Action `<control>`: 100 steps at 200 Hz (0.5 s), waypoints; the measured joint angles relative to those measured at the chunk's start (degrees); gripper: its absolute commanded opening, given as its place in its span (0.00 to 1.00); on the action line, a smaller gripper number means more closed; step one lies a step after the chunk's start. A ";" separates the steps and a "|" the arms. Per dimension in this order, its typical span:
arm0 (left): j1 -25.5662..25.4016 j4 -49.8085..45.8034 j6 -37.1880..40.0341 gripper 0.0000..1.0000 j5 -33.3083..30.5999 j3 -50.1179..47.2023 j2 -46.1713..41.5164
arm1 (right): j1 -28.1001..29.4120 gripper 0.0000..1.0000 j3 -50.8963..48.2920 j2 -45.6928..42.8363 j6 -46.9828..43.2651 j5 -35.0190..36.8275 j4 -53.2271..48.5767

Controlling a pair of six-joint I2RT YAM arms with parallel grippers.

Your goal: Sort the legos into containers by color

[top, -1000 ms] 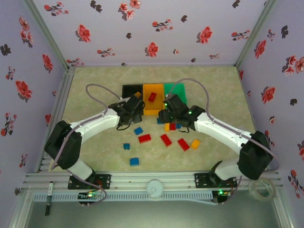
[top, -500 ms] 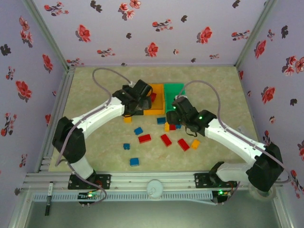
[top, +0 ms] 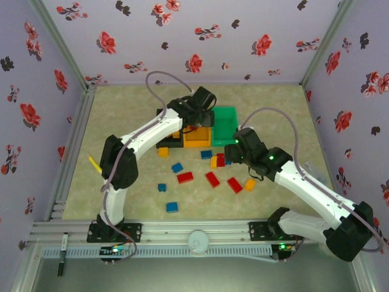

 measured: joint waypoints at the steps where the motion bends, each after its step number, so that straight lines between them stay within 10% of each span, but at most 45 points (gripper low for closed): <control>1: 0.00 -0.04 0.02 0.56 0.00 0.15 0.11 | -0.02 0.67 -0.02 -0.07 0.02 0.00 -0.04; 100: -0.92 -1.14 4.85 0.56 6.29 21.46 18.38 | -2.16 0.68 -1.20 -4.22 0.00 0.15 -2.45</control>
